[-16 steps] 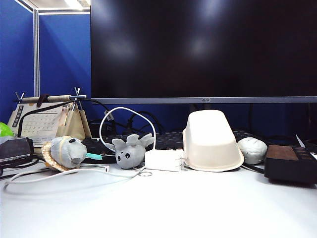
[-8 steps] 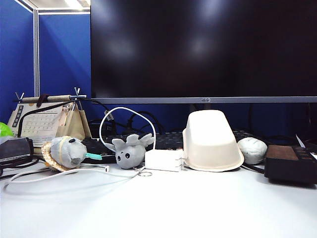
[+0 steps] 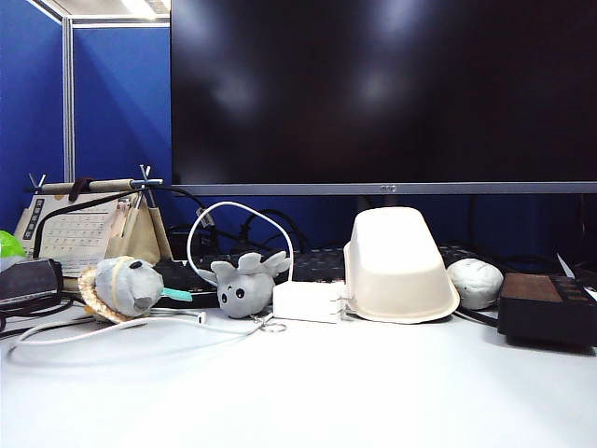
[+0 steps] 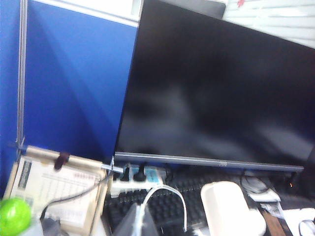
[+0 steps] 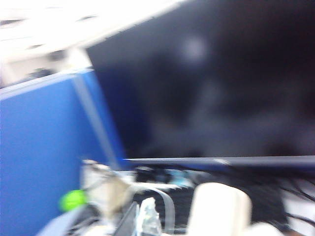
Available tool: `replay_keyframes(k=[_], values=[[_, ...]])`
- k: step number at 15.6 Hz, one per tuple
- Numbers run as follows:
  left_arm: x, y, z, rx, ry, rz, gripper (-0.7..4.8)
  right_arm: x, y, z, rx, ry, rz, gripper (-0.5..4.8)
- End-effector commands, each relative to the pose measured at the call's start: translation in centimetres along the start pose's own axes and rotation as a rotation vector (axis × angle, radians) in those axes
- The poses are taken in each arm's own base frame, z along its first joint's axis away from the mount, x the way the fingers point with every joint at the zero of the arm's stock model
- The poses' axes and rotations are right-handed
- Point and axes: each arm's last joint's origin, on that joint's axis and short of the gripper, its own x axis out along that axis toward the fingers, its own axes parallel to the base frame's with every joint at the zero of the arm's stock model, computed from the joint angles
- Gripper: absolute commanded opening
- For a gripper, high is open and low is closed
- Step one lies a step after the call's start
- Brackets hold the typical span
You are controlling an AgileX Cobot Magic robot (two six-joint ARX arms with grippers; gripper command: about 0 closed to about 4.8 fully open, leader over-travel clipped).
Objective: Place the tilting octopus upright.
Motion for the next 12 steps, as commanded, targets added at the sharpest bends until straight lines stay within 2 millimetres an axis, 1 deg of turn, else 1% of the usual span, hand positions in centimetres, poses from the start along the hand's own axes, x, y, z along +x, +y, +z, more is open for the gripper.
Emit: replay_keyframes(k=[1,3,4,7,9,10,12], values=[[1.4,0.0,1.7,-0.009,0.049,-0.031,-0.06,0.4,0.5,1.5,0.011,0.016,0.035,-0.06],[3.2,0.3,2.4,-0.009,0.104,-0.065,-0.06,1.9,-0.2,1.7,0.036,0.064,0.018,-0.06],[5.1,0.9,2.4,-0.023,0.165,-0.082,-0.06,3.7,-1.2,1.6,0.081,0.149,0.039,-0.06],[8.8,2.4,1.3,-0.088,0.307,-0.09,-0.06,7.7,-3.5,0.7,0.204,0.34,0.088,-0.06],[11.0,3.1,0.3,-0.148,0.398,-0.161,-0.06,9.8,-4.8,-0.2,0.266,0.433,0.087,-0.06],[12.7,3.3,-0.5,-0.176,0.458,-0.206,-0.06,11.5,-5.4,-1.3,0.311,0.515,0.099,-0.06],[14.7,2.4,-1.8,-0.188,0.54,-0.286,-0.06,13.9,-5.7,-3.1,0.361,0.633,0.137,-0.06]])
